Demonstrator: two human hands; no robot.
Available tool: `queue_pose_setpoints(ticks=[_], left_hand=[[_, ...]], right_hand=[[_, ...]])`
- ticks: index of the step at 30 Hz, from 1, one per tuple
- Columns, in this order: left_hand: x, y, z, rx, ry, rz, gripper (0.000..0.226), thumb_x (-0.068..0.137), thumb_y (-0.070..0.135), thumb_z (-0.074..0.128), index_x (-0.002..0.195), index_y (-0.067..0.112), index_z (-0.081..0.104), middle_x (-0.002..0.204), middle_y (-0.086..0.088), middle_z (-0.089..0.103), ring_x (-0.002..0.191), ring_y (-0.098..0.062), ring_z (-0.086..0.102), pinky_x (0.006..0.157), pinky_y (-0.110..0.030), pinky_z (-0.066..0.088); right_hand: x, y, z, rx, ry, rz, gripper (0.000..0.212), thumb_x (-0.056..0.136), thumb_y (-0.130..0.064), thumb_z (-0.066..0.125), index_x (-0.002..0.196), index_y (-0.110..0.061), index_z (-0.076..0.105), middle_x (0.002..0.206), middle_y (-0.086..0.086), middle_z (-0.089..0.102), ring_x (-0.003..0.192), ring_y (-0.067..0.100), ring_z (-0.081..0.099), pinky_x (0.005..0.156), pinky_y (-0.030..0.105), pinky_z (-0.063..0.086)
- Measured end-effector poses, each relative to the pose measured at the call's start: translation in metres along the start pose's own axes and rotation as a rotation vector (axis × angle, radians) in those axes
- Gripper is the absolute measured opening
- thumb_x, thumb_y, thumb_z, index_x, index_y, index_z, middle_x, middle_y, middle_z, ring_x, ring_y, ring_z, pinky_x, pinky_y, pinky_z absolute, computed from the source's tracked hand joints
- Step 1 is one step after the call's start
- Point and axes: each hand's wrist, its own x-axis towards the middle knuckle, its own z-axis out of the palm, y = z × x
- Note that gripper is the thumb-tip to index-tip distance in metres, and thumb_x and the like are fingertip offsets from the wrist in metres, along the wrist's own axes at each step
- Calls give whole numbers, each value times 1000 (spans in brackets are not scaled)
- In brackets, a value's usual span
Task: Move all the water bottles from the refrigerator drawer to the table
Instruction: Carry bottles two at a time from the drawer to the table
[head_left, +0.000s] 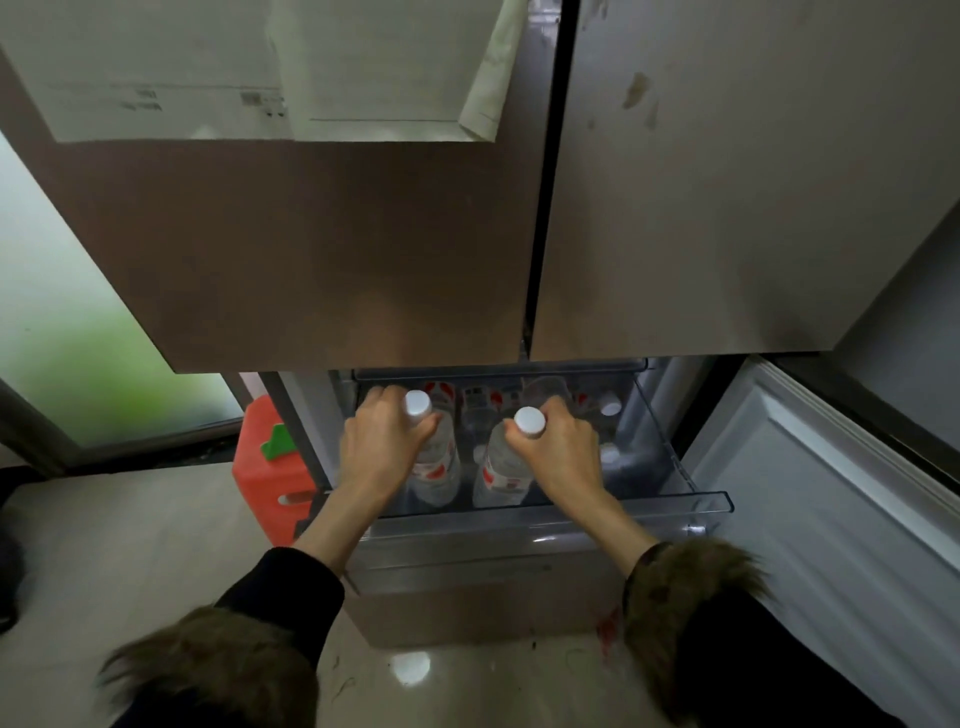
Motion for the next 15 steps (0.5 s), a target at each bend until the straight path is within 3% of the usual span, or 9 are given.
queue_pose_setpoints(ticks=[3, 7, 11, 13, 15], left_hand=[[4, 0, 7, 47, -32, -10, 43, 79, 48, 64, 99, 10, 61, 103, -13, 63, 89, -36, 61, 74, -42, 51], [6, -6, 14, 23, -58, -43, 46, 77, 52, 64, 99, 12, 63, 102, -11, 64, 90, -34, 62, 73, -40, 52], [11, -21, 24, -144, -126, -25, 40, 80, 50, 62, 86, 10, 59, 83, -12, 61, 78, -31, 61, 64, -35, 48], [11, -31, 33, -175, -183, 2, 41, 81, 47, 62, 97, 10, 62, 91, -15, 59, 83, -32, 59, 67, -34, 46], [12, -42, 39, -224, -233, 8, 54, 79, 51, 62, 116, 12, 59, 109, -16, 55, 98, -32, 56, 83, -37, 49]], right_hand=[[6, -8, 7, -22, -35, -28, 45, 83, -43, 62, 103, -4, 54, 99, 15, 66, 93, 32, 61, 62, 29, 39], [15, -13, 18, -3, -45, -10, 50, 80, -49, 64, 102, -5, 56, 100, 14, 66, 95, 31, 62, 69, 35, 49], [15, 2, 24, 43, -95, -76, 48, 81, -47, 64, 111, -12, 53, 105, 8, 64, 98, 25, 61, 73, 32, 48], [12, 14, 26, 46, -164, -124, 48, 83, -43, 63, 121, -17, 51, 113, 5, 55, 104, 21, 55, 80, 29, 45], [12, 25, 26, 65, -264, -132, 56, 83, -41, 64, 132, -23, 44, 121, 3, 44, 112, 19, 49, 92, 30, 43]])
